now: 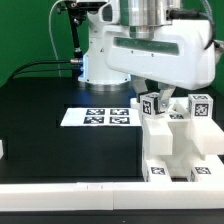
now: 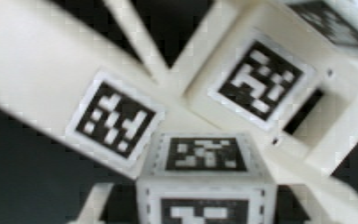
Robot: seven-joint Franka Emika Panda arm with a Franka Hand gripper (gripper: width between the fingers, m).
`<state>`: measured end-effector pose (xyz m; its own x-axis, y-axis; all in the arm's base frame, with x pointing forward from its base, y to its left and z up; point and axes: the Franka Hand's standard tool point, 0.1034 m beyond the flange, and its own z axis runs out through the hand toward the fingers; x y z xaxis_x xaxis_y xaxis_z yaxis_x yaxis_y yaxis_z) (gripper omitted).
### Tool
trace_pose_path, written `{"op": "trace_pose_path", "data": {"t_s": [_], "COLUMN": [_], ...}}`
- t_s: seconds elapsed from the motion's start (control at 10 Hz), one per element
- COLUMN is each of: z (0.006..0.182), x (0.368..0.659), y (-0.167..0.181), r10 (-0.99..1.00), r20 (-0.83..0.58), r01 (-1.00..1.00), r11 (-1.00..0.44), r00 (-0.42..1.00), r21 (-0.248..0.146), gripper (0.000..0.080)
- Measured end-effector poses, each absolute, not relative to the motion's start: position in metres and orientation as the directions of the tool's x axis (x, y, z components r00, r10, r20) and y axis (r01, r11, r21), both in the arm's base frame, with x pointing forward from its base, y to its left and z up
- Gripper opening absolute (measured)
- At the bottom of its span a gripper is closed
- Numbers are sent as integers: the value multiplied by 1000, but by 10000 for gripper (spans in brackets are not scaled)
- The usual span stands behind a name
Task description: Assemble chair
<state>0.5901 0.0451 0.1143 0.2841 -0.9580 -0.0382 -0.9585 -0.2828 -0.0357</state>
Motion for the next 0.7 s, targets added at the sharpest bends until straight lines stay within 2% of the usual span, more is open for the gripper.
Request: {"op": "trace_pose_path", "data": {"t_s": [0.3, 0.4, 0.6, 0.7], "z": [114, 114, 113, 114], "x": [590, 590, 590, 590], "y": [45, 44, 46, 50], "r10": [-991, -990, -996, -993], "r20": [-93, -93, -87, -86], "r01": [-995, -993, -999, -997], "r11": [96, 114, 20, -74], "r00": [-93, -110, -17, 76], "r21": [-33, -32, -35, -32], "gripper": [281, 281, 287, 511]}}
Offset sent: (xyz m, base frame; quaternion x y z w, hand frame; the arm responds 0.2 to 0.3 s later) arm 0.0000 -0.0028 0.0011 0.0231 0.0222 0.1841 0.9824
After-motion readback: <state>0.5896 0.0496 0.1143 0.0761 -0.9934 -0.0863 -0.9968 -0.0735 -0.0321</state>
